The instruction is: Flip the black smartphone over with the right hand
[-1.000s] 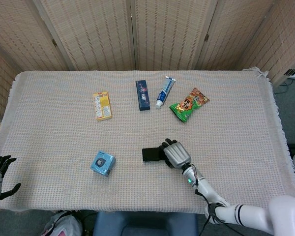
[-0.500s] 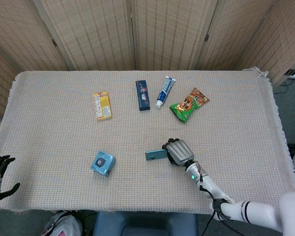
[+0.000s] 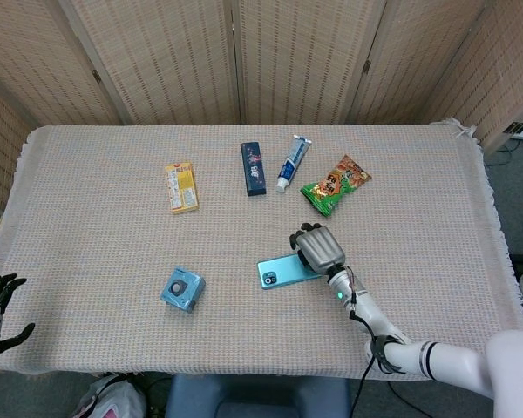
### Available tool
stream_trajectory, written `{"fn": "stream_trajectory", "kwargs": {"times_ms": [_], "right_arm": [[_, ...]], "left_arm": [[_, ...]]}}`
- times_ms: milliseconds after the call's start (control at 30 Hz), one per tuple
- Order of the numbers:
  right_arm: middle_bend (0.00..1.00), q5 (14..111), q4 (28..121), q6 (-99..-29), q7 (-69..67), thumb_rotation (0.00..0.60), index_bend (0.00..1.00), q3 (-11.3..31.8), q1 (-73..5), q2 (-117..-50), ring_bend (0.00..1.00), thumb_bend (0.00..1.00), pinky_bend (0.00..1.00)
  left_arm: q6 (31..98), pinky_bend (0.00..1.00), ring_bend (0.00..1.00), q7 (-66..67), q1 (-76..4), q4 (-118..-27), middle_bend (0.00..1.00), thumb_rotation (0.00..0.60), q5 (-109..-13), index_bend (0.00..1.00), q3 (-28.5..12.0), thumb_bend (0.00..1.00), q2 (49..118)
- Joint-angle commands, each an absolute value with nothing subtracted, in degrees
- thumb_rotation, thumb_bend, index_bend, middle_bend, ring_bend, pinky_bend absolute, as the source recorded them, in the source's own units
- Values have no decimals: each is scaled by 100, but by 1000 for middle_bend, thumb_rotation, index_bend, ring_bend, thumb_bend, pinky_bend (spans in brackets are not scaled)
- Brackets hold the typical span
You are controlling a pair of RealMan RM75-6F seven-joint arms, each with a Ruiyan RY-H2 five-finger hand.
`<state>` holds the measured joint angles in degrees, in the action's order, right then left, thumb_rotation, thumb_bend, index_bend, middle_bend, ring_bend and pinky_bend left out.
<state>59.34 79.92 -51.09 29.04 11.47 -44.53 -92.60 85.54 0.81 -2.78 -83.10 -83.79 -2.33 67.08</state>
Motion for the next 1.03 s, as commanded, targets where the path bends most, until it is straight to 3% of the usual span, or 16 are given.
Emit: {"fn": "stream_trajectory", "kwargs": {"times_ms": [33, 200, 300, 567, 800, 1033], "right_arm": [[364, 6066, 8439, -5500, 2985, 600, 440, 1102, -4254, -8819, 233, 464, 307], [284, 6442, 9353, -6194, 2935, 600, 329, 928, -3769, -7902, 226, 174, 307], [239, 6730, 9904, -6541, 2691, 600, 264, 780, -3420, -7295, 211, 72, 307], [211, 7803, 10664, -7645, 2086, 600, 225, 122, -2332, -6052, 197, 67, 307], [198, 8599, 10395, -8787, 1419, 600, 223, -400, -1300, -6044, 192, 129, 307], [200, 8847, 10102, -9200, 970, 600, 223, -555, -772, -6113, 192, 130, 307]], "left_arm": [[8542, 193, 138, 97, -307, -8321, 183, 600, -8391, 218, -253, 212, 6701], [8514, 193, 138, 162, -395, -8396, 183, 600, -8399, 218, -325, 211, 6692], [8471, 193, 138, 209, -458, -8485, 183, 600, -8433, 218, -342, 212, 6687], [8409, 193, 138, 424, -597, -8880, 183, 600, -8534, 218, -366, 211, 6618], [8485, 193, 138, 781, -605, -9228, 183, 600, -8661, 218, -308, 211, 6606], [8574, 194, 138, 936, -571, -9405, 181, 600, -8727, 218, -264, 211, 6611]]}}
